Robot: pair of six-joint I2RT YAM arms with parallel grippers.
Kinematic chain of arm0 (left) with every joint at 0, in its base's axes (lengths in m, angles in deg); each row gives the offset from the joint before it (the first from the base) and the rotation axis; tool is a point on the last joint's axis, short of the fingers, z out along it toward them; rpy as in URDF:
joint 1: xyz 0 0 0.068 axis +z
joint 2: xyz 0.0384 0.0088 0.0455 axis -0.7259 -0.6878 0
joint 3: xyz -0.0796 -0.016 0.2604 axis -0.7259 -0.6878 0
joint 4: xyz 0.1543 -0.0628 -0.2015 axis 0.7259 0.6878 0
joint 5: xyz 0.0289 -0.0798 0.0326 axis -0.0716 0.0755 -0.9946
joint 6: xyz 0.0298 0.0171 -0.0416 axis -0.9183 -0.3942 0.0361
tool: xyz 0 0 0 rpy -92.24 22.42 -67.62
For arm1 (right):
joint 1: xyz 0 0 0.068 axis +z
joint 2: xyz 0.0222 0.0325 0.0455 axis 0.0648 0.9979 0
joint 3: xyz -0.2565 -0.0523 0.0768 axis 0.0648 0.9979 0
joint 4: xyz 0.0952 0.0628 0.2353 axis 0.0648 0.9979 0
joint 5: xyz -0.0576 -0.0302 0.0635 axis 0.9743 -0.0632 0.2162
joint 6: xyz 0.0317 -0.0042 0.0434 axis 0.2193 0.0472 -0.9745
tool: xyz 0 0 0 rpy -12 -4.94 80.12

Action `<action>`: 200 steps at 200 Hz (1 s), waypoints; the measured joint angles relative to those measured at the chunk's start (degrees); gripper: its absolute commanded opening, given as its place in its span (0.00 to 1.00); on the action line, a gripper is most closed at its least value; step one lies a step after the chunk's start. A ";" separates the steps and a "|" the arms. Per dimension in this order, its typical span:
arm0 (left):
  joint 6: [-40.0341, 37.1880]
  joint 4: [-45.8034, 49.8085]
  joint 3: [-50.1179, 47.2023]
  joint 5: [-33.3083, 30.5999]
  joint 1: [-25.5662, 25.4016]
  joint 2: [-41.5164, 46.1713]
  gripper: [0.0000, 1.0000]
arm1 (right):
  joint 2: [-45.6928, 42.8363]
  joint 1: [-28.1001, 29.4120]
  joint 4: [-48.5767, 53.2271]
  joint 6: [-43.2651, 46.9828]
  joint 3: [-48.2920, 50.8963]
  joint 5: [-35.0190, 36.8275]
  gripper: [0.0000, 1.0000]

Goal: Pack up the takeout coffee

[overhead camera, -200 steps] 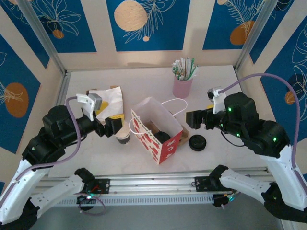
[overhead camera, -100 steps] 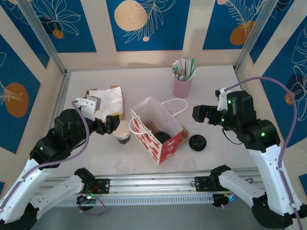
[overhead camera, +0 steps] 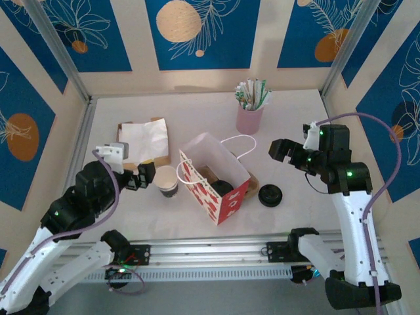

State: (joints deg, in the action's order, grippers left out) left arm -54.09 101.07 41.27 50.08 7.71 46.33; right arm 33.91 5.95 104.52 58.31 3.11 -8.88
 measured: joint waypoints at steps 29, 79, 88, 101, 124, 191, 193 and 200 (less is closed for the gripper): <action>1.18 0.20 -1.27 -0.26 0.04 -0.35 1.00 | -0.02 -0.09 -1.05 -1.07 1.46 -0.31 0.99; 4.17 1.44 -1.40 0.13 3.17 -3.56 1.00 | 0.24 -0.13 -2.38 -3.10 4.17 0.63 0.99; 4.79 1.46 -1.55 0.83 4.55 -4.00 1.00 | 0.63 -0.13 -2.32 -3.54 4.26 1.09 0.99; 5.44 1.38 -2.19 2.12 6.32 -4.17 1.00 | 1.40 -0.13 -2.71 -4.22 4.50 2.12 0.99; 6.51 1.64 -3.50 5.75 10.21 -4.20 1.00 | 2.82 -0.24 -2.95 -5.57 5.27 3.89 0.99; 8.63 1.77 -6.75 17.16 17.62 -5.35 0.97 | 6.84 -0.46 -5.09 -8.70 9.53 6.03 0.99; 8.72 1.75 -6.84 17.38 17.68 -5.35 0.97 | 6.93 -0.46 -5.22 -8.72 9.73 6.08 0.99; 8.96 1.77 -7.30 18.38 17.92 -5.46 0.96 | 7.23 -0.46 -5.42 -8.94 10.29 6.21 0.99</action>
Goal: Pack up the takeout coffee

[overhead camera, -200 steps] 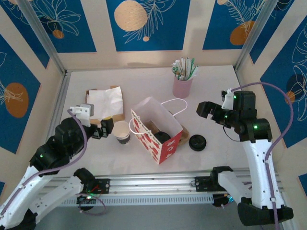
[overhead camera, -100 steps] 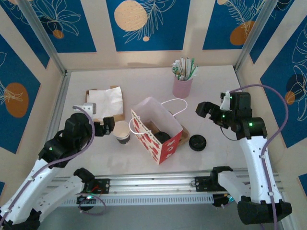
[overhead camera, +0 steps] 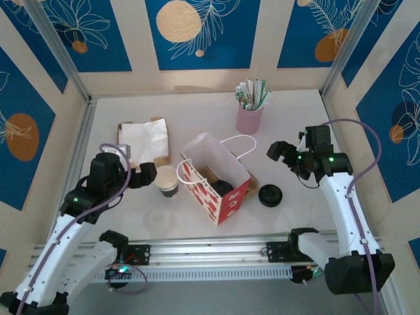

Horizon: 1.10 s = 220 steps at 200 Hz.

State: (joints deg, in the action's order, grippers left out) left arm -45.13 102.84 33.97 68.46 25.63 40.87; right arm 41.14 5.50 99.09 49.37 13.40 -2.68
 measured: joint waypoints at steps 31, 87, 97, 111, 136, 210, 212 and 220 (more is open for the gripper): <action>1.07 0.04 -1.14 3.08 0.59 -0.37 0.88 | 0.37 0.00 -1.01 -0.63 2.97 0.33 0.99; 2.43 -0.04 -2.43 6.84 0.98 0.24 0.73 | 0.42 0.00 -3.23 -1.57 6.27 0.20 0.99; 3.04 -0.07 -2.93 7.32 1.03 0.17 0.72 | 0.48 0.00 -3.63 -1.70 6.27 0.00 0.99; 3.39 -0.44 -3.41 8.11 1.05 -0.42 0.67 | 0.87 0.00 -4.24 -1.95 6.27 -0.22 0.99; 3.52 -2.23 -3.45 9.62 1.29 -2.67 0.61 | 1.53 0.00 -4.76 -2.54 6.25 -0.22 0.99; 1.55 -10.54 5.29 14.58 3.58 -19.02 0.61 | 12.31 -0.04 -8.13 -0.90 -7.41 -1.27 0.92; 1.44 -10.69 5.62 14.69 3.67 -19.52 0.61 | 12.87 -0.04 -8.15 -0.61 -8.02 -1.29 0.91; 1.07 -12.17 7.48 15.30 3.96 -22.01 0.61 | 14.78 -0.04 -8.70 -0.39 -10.05 -1.51 0.87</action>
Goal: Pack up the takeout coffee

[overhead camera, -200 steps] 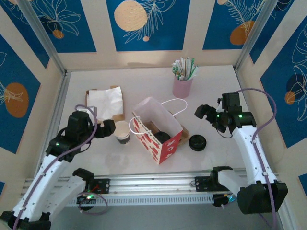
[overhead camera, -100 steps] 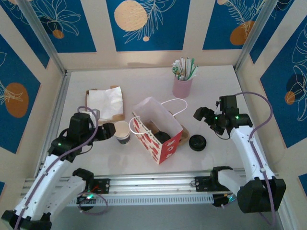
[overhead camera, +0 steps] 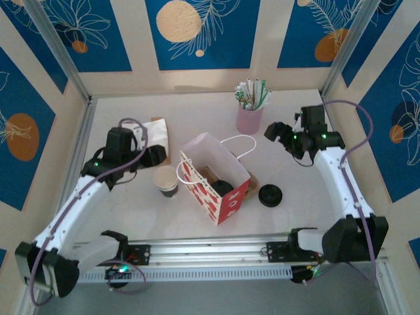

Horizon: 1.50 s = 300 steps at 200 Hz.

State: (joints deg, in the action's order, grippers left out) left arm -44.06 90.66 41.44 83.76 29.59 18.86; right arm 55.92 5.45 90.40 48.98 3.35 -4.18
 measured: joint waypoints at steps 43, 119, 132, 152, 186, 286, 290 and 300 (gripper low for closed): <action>-2.03 -6.47 8.13 3.37 0.68 -12.24 0.66 | 8.98 0.70 -2.86 2.60 -9.75 -1.29 0.69; -5.29 -15.93 20.41 13.75 0.72 -30.56 0.78 | 25.59 7.28 -4.17 10.45 -29.90 3.06 0.59; -5.46 -17.49 22.67 15.65 0.72 -32.85 0.78 | 27.96 8.46 -3.91 12.02 -32.98 5.18 0.58; -5.55 -18.82 25.11 18.03 0.72 -35.91 0.78 | 31.15 10.05 -2.99 14.56 -37.13 9.01 0.57; -5.44 -20.61 26.08 20.50 0.72 -38.99 0.77 | 35.08 11.06 -1.36 18.23 -42.16 14.53 0.51; -5.25 -21.40 26.12 21.94 0.72 -40.02 0.76 | 39.95 10.99 1.29 21.18 -46.71 18.51 0.31; -5.25 -21.38 26.12 21.94 0.72 -40.02 0.76 | 39.95 10.99 1.29 21.24 -46.73 18.53 0.29; -5.25 -21.38 26.12 21.94 0.72 -40.02 0.76 | 39.98 10.99 1.38 21.55 -46.82 18.58 0.28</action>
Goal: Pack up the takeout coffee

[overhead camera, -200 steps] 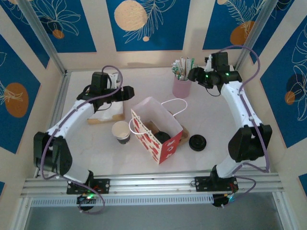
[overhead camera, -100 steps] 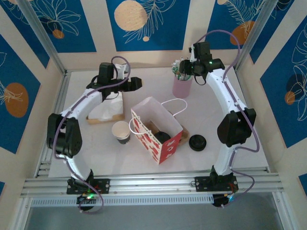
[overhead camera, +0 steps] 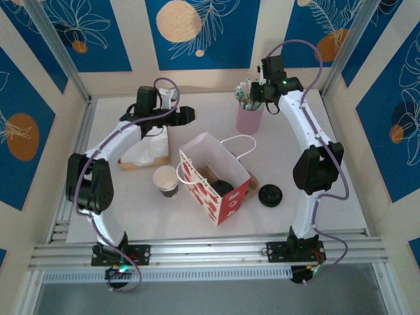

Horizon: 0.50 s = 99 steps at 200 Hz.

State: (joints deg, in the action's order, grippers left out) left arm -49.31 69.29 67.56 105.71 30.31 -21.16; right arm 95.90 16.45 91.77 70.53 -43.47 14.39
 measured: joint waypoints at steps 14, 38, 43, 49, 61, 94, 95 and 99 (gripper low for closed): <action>0.00 -0.02 0.00 0.00 0.00 0.00 0.76 | 0.02 0.02 0.00 0.20 -0.24 0.17 0.24; 0.00 0.00 0.00 0.00 0.00 0.00 0.75 | 0.02 0.07 -0.02 0.57 -0.72 0.57 0.18; 0.00 -0.02 0.00 0.00 0.00 0.00 0.75 | 0.02 0.11 -0.04 0.79 -0.76 0.81 0.17; 0.00 0.00 0.00 0.00 0.00 0.00 0.76 | 0.02 0.20 -0.02 1.03 -0.76 1.11 0.15; 0.00 0.00 -0.02 0.00 0.00 0.00 0.76 | 0.04 0.37 -0.02 1.36 -0.81 1.68 0.13; -0.02 0.04 -0.15 0.00 0.00 0.57 0.75 | 0.79 1.27 0.24 2.16 -2.36 3.43 0.09; 0.00 0.04 -0.17 0.00 0.00 0.61 0.75 | 0.79 1.29 0.24 2.16 -2.38 3.45 0.09; 0.00 0.04 -0.28 0.00 0.00 0.81 0.76 | 0.83 1.42 0.28 2.21 -2.58 3.61 0.09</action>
State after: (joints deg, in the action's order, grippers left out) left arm -49.31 69.33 67.28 105.71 30.31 -20.35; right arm 96.73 17.87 92.06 72.74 -46.05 18.00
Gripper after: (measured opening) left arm 0.755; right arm 0.104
